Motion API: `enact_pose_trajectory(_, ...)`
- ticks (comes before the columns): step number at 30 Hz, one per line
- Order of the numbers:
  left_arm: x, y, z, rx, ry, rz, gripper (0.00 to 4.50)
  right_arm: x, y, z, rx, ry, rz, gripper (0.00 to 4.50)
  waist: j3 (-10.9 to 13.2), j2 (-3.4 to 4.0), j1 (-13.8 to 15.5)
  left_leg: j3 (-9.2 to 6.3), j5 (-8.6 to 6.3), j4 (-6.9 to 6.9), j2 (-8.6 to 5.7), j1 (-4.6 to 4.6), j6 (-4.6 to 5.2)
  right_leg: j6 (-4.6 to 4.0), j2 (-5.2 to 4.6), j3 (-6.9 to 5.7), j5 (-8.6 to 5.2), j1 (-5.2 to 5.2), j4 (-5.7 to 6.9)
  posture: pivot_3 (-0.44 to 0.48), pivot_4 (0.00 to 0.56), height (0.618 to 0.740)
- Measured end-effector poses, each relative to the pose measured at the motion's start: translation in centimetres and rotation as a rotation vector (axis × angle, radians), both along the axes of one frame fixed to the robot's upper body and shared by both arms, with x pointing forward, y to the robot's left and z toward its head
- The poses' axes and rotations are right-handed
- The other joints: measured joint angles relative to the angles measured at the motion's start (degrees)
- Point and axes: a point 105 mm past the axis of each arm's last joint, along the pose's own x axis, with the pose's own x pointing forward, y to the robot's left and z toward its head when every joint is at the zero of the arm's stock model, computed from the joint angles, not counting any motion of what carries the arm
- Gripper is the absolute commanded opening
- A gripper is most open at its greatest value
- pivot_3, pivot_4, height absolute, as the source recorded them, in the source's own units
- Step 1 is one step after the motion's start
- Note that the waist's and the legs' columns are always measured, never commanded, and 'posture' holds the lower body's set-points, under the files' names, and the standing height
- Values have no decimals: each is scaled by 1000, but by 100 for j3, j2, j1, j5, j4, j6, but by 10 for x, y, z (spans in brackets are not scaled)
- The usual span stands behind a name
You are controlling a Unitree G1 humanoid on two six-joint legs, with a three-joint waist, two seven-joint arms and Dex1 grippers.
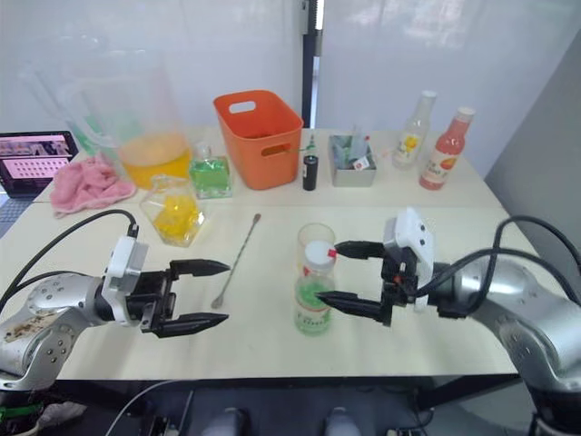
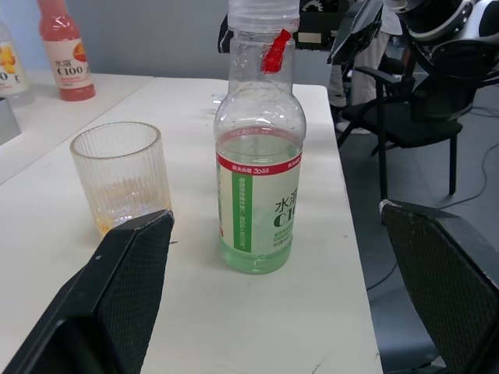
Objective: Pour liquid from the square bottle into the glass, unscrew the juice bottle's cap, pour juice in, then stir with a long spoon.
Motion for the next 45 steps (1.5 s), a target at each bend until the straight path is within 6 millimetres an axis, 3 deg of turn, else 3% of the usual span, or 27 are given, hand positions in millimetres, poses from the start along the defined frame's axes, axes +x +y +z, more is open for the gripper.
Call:
enact_pose_trajectory(8, -9, 10, -1, 18, 13, 80, 4500, 24, 11, 1, -30, -26, 289, 4467, 1, 1, -5, 0, 0, -2, 1, -1, 0, 0, 3, 0, 0, -4, 3, 0, 150, 738)
enact_pose_trajectory(14, -19, 12, 3, 25, -12, 139, 4500, 35, 20, -7, -47, -2, 385, 4467, 1, 1, 35, 0, -1, -4, 1, -1, -1, -2, 4, -1, 1, -4, 5, 0, 150, 738)
enact_pose_trajectory(17, -21, 13, 4, 30, -7, 149, 4500, 35, 20, -11, -43, 17, 402, 3666, 1, 1, 39, 0, -1, -3, 1, -1, -2, -2, 4, -1, 1, -5, 5, 0, 150, 738)
enact_pose_trajectory(22, -23, 14, 7, 35, -5, 151, 4500, 34, 20, -11, -31, 21, 404, 1952, 1, 1, 29, 0, -1, -4, 1, -1, -2, -2, 4, -1, 1, -7, 9, 0, 150, 738)
enact_pose_trajectory(25, -21, 12, 11, 30, -20, 145, 4500, 31, 16, -12, -11, 23, 376, 1319, 1, 1, 47, 0, -1, -3, 1, -1, -2, -2, 4, -1, 1, -6, 8, 0, 150, 738)
enact_pose_trajectory(39, 1, -2, 12, 5, -6, 13, 4500, 10, 32, -3, 46, -68, 25, 1313, 1, 1, 31, 0, -1, -5, 1, -2, -3, -2, 6, 1, 0, -8, 8, 0, 150, 738)
enact_pose_trajectory(45, 8, -5, 11, 8, -5, -41, 4500, 2, 37, -15, 55, -23, -81, 1313, 1, 0, 36, 0, 0, -3, 1, -2, -2, -2, 6, 1, 1, -7, 8, 0, 150, 738)
